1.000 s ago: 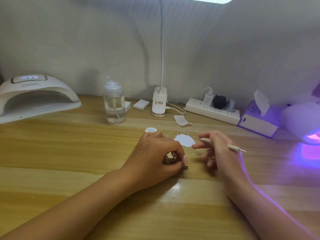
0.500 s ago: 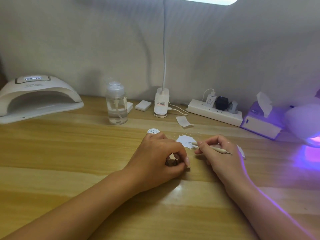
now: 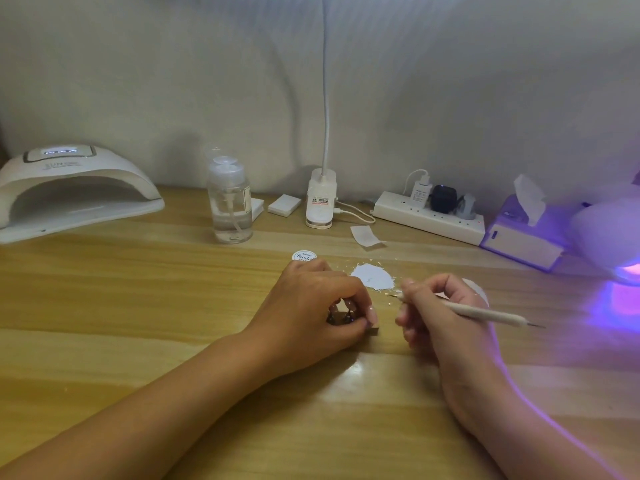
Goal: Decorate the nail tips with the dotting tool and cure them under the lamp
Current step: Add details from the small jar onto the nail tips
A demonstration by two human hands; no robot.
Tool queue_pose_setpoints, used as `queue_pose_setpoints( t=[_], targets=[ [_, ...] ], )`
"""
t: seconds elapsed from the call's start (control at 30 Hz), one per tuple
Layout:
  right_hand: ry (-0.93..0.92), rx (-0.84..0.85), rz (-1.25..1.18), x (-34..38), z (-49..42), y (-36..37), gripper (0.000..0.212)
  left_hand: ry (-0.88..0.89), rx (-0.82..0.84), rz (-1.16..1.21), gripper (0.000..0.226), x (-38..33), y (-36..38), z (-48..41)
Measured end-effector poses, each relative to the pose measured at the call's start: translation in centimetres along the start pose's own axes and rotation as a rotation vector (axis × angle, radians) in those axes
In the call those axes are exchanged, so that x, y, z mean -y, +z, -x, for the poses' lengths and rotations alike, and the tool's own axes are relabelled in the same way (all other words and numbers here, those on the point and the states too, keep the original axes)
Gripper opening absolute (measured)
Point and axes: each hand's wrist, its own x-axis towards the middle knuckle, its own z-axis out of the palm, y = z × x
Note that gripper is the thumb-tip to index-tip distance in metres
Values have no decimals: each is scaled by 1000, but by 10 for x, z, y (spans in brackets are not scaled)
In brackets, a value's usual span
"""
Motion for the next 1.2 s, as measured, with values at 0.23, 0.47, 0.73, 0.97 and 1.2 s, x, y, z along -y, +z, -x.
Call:
queue_pose_setpoints(
  t=[0.23,0.47,0.73,0.97,1.2],
  targets=[
    [-16,21,66,-3,1,5,36,5,-17,-4,3,0,1,0],
    [-35,59,105,-3,2,5,35,7,-22,9,5,-1,1,0],
    [-35,73,120,-2,2,6,33,6,-21,13,4,-1,1,0],
    [-36,70,115,-2,3,6,31,16,-20,15,3,0,1,0],
    [-23,64,88,-1,3,6,40,21,-25,9,4,1,2,0]
  ],
)
